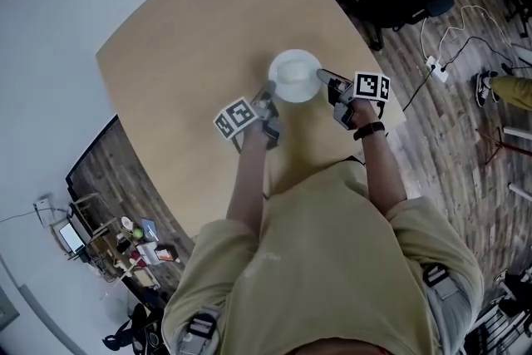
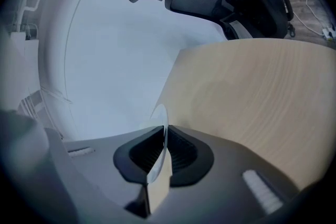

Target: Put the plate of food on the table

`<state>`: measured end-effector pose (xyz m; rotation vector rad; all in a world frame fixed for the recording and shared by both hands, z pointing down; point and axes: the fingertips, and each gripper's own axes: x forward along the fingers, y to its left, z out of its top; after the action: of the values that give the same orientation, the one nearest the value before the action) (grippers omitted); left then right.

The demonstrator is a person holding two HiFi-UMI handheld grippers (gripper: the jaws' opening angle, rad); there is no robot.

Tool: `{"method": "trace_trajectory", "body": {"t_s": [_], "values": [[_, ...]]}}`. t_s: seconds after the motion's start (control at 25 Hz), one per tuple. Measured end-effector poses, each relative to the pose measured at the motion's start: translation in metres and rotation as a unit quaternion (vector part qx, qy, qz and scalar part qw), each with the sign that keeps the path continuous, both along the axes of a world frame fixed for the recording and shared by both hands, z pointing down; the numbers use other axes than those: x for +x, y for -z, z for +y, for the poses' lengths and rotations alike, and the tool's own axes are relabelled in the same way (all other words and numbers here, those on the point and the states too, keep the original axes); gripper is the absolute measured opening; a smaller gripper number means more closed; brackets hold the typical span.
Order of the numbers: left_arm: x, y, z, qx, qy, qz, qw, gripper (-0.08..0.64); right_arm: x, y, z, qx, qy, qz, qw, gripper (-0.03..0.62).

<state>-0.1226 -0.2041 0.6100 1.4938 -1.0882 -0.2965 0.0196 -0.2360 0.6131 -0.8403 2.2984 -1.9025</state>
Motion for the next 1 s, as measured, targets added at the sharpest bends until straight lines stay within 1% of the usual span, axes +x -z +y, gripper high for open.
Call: {"method": "trace_trajectory", "body": {"t_s": [0.16,0.28,0.44,0.52,0.72,0.92,1.0], "values": [[-0.006,-0.016,-0.059,-0.007,0.002,-0.023,0.9997,0.017,-0.005,-0.017,-0.06,0.004,-0.008,0.022,1.0,0.028],[-0.011,-0.025,-0.108,0.001,-0.003,-0.041,0.9991,0.017,-0.009,-0.031,-0.103,0.003,-0.021,0.021,1.0,0.03],[-0.013,-0.017,-0.138,0.022,-0.022,-0.087,0.9957,0.02,-0.01,-0.025,-0.125,0.021,-0.044,0.015,0.999,0.031],[-0.013,-0.017,-0.151,0.025,-0.031,-0.109,0.9932,0.023,-0.01,-0.023,-0.136,0.029,-0.05,0.018,0.998,0.031],[-0.016,-0.051,-0.234,0.01,-0.047,-0.138,0.9893,0.028,-0.014,-0.056,-0.217,0.024,-0.054,0.055,0.997,0.034],[-0.015,-0.075,-0.262,-0.009,-0.054,-0.152,0.9868,0.034,-0.014,-0.076,-0.245,0.011,-0.044,0.092,0.995,0.035],[-0.015,-0.086,-0.271,-0.022,-0.058,-0.159,0.9854,0.04,-0.014,-0.084,-0.255,0.011,-0.034,0.121,0.992,0.038]]}}
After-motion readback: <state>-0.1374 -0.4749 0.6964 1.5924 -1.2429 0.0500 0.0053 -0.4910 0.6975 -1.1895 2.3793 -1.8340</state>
